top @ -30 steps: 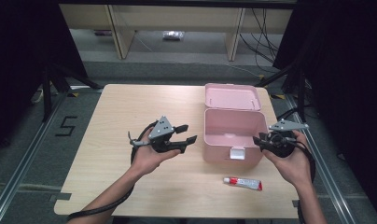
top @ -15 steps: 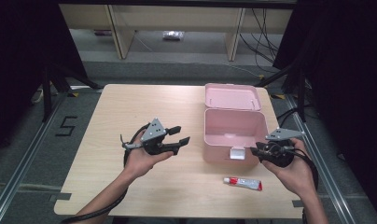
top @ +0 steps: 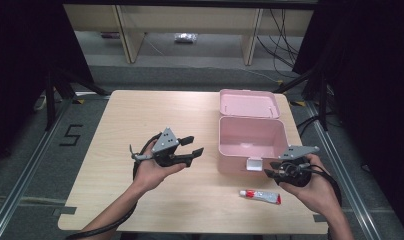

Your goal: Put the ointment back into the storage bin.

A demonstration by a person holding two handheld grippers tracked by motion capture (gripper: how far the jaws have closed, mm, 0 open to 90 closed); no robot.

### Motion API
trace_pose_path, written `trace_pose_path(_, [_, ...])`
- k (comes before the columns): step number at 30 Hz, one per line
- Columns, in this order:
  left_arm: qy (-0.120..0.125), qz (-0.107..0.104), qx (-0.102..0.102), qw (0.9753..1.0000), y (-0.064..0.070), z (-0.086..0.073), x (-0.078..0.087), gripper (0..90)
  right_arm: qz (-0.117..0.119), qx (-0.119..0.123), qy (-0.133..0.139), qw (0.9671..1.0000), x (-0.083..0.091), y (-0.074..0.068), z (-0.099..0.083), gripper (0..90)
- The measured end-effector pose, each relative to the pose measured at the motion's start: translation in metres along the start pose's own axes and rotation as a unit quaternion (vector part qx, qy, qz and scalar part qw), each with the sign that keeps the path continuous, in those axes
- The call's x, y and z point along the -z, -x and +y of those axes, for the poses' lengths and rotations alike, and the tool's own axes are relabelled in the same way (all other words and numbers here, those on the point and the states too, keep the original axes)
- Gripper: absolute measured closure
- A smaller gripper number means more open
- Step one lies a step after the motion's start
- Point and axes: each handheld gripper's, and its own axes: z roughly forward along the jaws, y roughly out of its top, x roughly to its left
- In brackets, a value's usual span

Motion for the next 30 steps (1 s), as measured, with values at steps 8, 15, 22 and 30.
trace_pose_path(8, [0.000, -0.001, 0.000, 1.0000, 0.000, 0.000, -0.001, 45.2, 0.035, 0.039, -0.039, 0.9979, -0.013, 0.003, -0.004, 64.0])
trace_pose_path(15, [0.000, 0.001, 0.001, 1.0000, -0.001, -0.002, 0.000, 45.2, 0.062, 0.074, -0.103, 0.9900, -0.031, 0.004, -0.011, 61.4])
trace_pose_path(22, [-0.007, -0.002, 0.002, 1.0000, 0.000, -0.006, -0.003, 45.1, 0.086, 0.130, -0.181, 0.9711, -0.054, -0.003, -0.015, 59.4])
trace_pose_path(30, [-0.007, -0.002, 0.000, 1.0000, 0.001, -0.006, -0.003, 45.0, 0.105, 0.211, -0.221, 0.9462, -0.070, -0.007, -0.012, 59.5])
